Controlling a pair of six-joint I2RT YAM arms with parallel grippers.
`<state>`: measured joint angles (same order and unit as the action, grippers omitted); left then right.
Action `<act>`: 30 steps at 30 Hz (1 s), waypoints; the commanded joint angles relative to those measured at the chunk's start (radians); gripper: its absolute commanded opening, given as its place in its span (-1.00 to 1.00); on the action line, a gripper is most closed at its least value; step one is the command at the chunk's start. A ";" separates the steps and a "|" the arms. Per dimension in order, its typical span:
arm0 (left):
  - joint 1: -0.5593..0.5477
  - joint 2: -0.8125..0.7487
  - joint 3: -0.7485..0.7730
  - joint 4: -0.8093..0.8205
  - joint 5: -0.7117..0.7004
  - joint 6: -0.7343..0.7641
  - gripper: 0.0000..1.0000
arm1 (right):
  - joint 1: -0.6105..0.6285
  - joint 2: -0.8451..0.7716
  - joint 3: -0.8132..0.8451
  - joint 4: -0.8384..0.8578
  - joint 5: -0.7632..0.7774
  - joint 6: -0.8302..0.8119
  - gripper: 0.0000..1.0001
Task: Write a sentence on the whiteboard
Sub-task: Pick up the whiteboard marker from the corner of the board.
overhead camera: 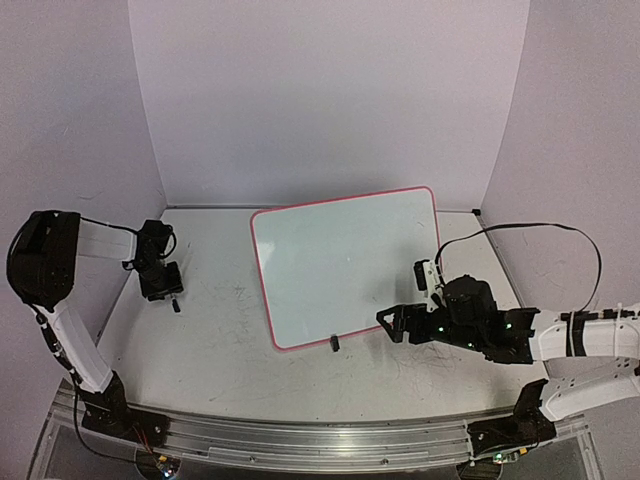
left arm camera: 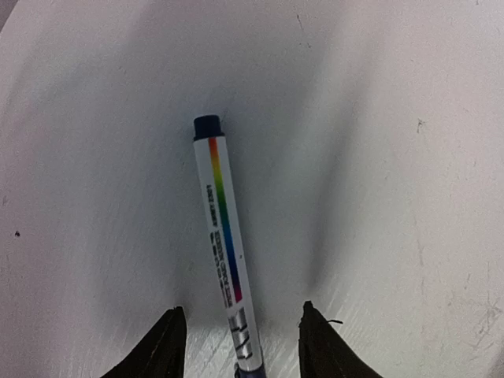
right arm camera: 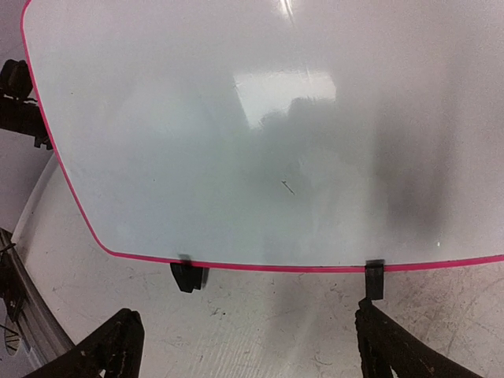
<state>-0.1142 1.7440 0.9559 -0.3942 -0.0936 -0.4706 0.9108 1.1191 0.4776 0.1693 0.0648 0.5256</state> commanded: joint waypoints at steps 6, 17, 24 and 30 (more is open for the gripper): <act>-0.018 0.098 0.080 0.029 -0.107 -0.032 -0.33 | 0.007 -0.010 0.016 0.033 0.032 -0.030 0.89; -0.079 0.076 0.050 0.027 -0.136 -0.029 -0.77 | 0.006 -0.019 0.029 0.020 0.052 -0.026 0.90; -0.093 -0.006 0.030 0.028 -0.116 -0.034 -0.97 | 0.007 -0.042 0.034 0.005 0.046 -0.011 0.89; -0.092 -0.143 0.010 0.025 -0.062 -0.030 -1.00 | 0.006 -0.084 0.046 -0.006 0.018 -0.005 0.90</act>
<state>-0.2041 1.7341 0.9714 -0.3777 -0.2051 -0.4981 0.9108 1.0747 0.4787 0.1624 0.0895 0.5135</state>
